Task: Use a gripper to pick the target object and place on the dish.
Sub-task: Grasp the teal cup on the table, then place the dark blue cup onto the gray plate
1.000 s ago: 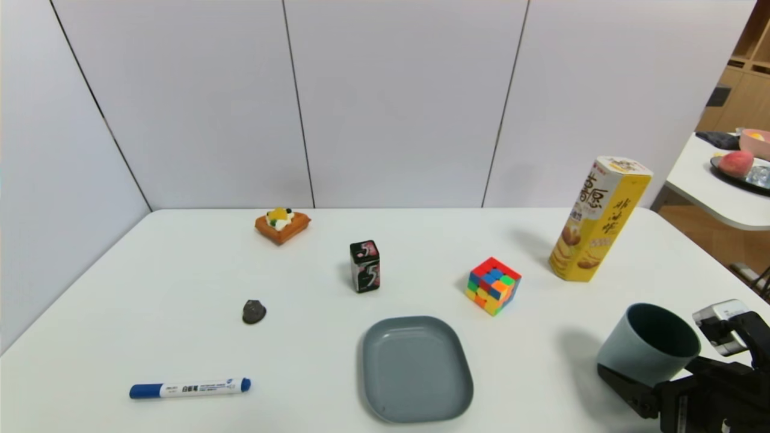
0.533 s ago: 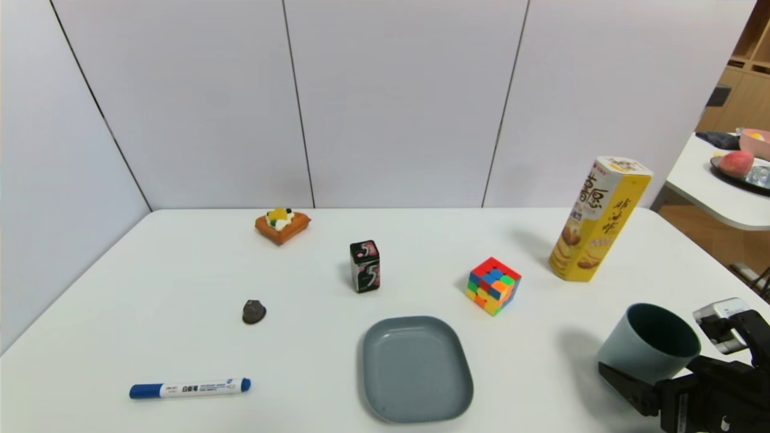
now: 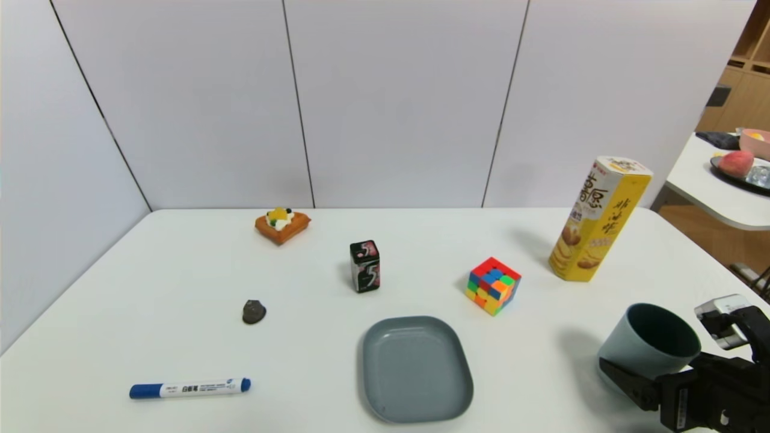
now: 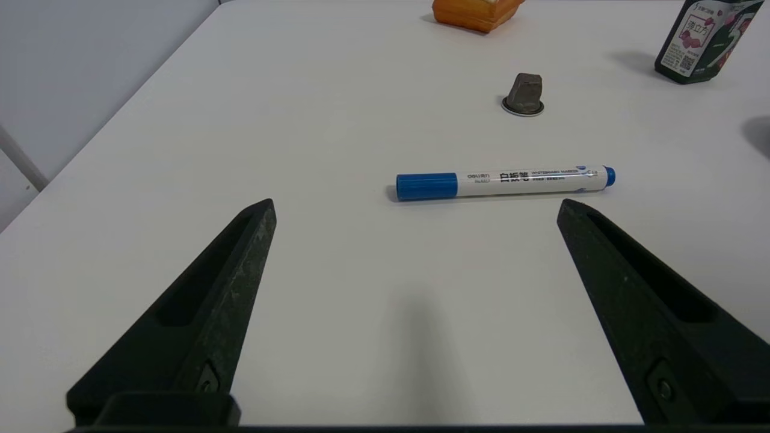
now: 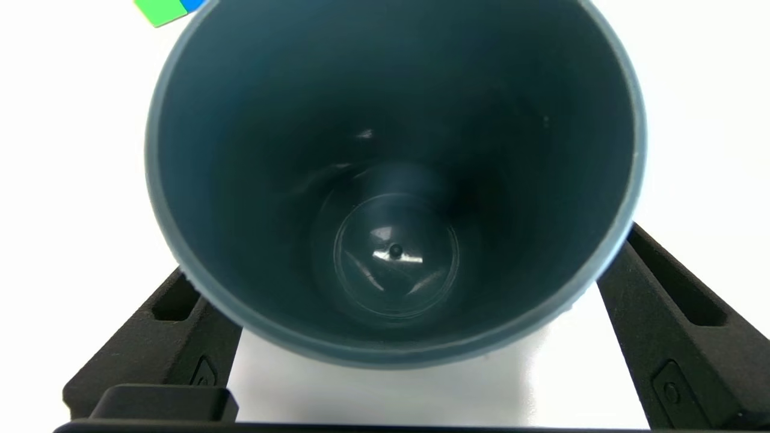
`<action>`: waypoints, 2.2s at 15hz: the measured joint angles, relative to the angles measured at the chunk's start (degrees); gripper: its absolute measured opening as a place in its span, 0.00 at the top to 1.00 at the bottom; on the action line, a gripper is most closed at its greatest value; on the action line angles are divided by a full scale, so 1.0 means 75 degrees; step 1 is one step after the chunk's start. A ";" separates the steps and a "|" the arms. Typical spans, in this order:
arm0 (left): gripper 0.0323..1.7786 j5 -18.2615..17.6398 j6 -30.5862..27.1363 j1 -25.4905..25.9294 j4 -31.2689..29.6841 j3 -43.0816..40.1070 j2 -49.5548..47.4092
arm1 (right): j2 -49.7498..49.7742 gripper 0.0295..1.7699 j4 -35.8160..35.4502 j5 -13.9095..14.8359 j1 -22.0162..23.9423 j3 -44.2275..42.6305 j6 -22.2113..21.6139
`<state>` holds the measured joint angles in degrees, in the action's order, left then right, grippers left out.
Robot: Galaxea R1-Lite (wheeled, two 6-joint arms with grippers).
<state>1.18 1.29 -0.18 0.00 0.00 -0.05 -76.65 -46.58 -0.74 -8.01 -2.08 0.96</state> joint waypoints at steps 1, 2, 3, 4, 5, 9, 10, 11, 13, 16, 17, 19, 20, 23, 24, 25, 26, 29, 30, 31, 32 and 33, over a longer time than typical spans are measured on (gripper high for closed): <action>0.05 0.0000 0.0000 0.0000 0.0000 0.0000 0.0000 | -0.0003 0.03 -0.0029 -0.0003 0.0000 -0.0003 -0.0003; 0.05 0.0000 0.0000 0.0000 0.0000 0.0000 0.0000 | -0.0003 0.03 -0.0052 0.0000 0.0003 -0.0003 -0.0015; 0.05 0.0003 0.0000 0.0000 0.0000 0.0000 0.0000 | -0.0003 0.03 -0.0055 -0.0003 0.0003 -0.0003 -0.0016; 0.05 0.0000 0.0000 0.0000 0.0000 0.0000 0.0000 | -0.0003 0.03 -0.0062 0.0000 0.0010 -0.0003 -0.0029; 0.05 0.0000 0.0003 0.0000 0.0000 0.0000 0.0000 | -0.0003 0.03 -0.0067 -0.0013 0.0015 0.0003 -0.0037; 0.05 0.0003 0.0000 0.0000 0.0000 0.0000 0.0000 | -0.0003 0.03 -0.0088 -0.0013 0.0029 0.0000 -0.0041; 0.05 0.0003 0.0003 0.0000 0.0000 0.0000 0.0000 | -0.0003 0.03 -0.0122 -0.0010 0.0054 -0.0016 -0.0037; 0.05 0.0000 -0.0003 0.0000 0.0000 0.0000 0.0000 | -0.0007 0.03 -0.0184 -0.0003 0.0065 -0.0049 -0.0041; 0.05 0.0003 0.0000 0.0000 0.0000 0.0000 0.0000 | -0.0021 0.03 -0.0231 -0.0010 0.0102 -0.0067 -0.0044; 0.05 0.0003 0.0000 0.0000 0.0000 0.0000 0.0000 | -0.0047 0.03 -0.0254 -0.0003 0.0117 -0.0073 -0.0052; 0.05 0.0000 0.0000 0.0000 0.0000 0.0000 0.0000 | -0.0052 0.03 -0.0306 -0.0003 0.0124 -0.0055 -0.0052; 0.05 0.0000 -0.0003 0.0000 0.0000 0.0000 0.0000 | -0.0065 0.22 -0.0323 -0.0003 0.0124 -0.0015 -0.0052; 0.05 0.0000 0.0000 0.0000 0.0000 0.0000 0.0000 | -0.0067 0.31 -0.0309 -0.0003 0.0124 0.0000 -0.0052; 0.05 0.0000 -0.0003 0.0000 0.0000 0.0000 0.0000 | -0.0073 0.37 -0.0315 0.0000 0.0124 0.0010 -0.0063; 0.05 0.0000 0.0000 0.0000 0.0000 0.0000 0.0000 | -0.0070 0.37 -0.0312 0.0000 0.0124 0.0010 -0.0063; 0.05 0.0003 0.0000 0.0000 0.0000 0.0000 0.0000 | -0.0067 0.37 -0.0315 0.0000 0.0124 0.0010 -0.0059; 0.05 0.0003 0.0000 0.0000 0.0000 0.0000 0.0000 | -0.0065 0.37 -0.0315 0.0000 0.0124 0.0010 -0.0059; 0.05 0.0003 0.0000 0.0000 0.0000 0.0000 0.0000 | -0.0029 0.37 -0.0315 0.0000 0.0124 -0.0034 -0.0052; 0.05 0.0000 0.0000 0.0000 0.0000 0.0000 0.0000 | 0.0005 0.37 -0.0286 0.0002 0.0124 -0.0093 -0.0037; 0.05 0.0003 0.0003 0.0000 0.0000 0.0000 0.0000 | 0.0052 0.37 -0.0250 0.0016 0.0120 -0.0159 -0.0005; 0.05 0.0000 0.0000 0.0000 0.0000 0.0000 0.0000 | 0.0114 0.38 -0.0219 0.0029 0.0109 -0.0254 0.0011; 0.05 0.0000 0.0000 0.0000 0.0000 0.0000 0.0000 | 0.0180 0.38 -0.0176 0.0037 0.0099 -0.0372 0.0018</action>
<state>1.18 1.29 -0.18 0.00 0.00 -0.05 -75.30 -47.90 -0.46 -7.27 -4.88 1.10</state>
